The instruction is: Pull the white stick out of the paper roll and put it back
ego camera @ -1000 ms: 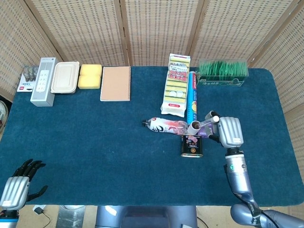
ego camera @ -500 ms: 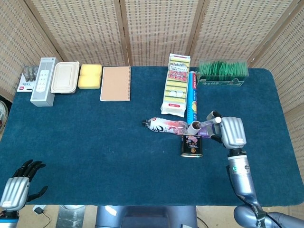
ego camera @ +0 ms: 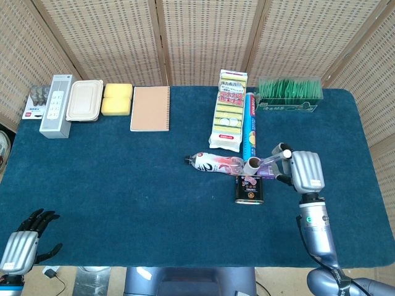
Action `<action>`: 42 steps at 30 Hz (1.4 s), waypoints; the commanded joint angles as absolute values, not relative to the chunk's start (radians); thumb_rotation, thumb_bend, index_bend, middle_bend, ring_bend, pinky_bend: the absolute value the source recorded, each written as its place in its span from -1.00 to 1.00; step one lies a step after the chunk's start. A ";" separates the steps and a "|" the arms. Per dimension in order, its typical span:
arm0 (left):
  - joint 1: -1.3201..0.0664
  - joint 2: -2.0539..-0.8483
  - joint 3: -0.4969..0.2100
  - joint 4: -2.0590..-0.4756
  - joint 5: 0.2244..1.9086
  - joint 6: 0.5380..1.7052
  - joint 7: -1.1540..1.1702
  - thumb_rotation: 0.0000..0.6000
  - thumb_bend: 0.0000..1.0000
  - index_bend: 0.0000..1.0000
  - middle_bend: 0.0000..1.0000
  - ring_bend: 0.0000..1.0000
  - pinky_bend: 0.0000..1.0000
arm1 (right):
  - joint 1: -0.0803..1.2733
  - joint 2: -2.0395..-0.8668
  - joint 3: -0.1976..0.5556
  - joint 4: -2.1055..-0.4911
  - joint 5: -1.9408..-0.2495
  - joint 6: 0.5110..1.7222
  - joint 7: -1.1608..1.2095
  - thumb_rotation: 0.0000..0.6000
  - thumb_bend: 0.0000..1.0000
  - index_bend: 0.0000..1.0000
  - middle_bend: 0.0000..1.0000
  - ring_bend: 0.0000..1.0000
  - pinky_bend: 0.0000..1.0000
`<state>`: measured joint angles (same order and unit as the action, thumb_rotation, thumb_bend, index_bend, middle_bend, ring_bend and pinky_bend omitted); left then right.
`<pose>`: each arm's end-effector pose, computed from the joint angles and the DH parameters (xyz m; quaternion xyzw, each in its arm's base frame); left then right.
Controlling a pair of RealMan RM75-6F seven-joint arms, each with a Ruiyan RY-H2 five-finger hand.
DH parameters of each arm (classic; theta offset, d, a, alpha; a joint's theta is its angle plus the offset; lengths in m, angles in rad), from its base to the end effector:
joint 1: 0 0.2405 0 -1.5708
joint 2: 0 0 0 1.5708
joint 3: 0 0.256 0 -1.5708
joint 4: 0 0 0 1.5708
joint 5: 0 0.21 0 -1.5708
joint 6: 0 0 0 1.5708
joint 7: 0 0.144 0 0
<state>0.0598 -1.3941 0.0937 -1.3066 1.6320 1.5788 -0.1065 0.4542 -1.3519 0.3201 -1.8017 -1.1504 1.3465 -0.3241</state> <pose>-0.3422 0.1037 0.0805 -0.6024 -0.4388 -0.3833 0.5456 -0.1754 -0.3081 0.1051 0.5541 -0.4028 0.4938 0.5357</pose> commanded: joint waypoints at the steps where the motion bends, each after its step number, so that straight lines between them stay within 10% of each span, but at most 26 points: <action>1: 0.060 -1.395 0.093 -1.306 1.632 1.580 -0.107 1.00 -0.64 -0.50 -0.56 -0.76 -0.51 | 0.452 -1.346 0.320 -1.807 -1.146 1.347 -0.325 1.00 -0.07 0.42 0.64 0.77 0.55; 42: 0.075 -1.385 0.086 -1.302 1.639 1.620 -0.139 1.00 -0.64 -0.50 -0.56 -0.76 -0.51 | 0.405 -1.118 0.311 -1.928 -1.138 1.335 -0.304 1.00 -0.03 0.80 0.87 0.92 0.67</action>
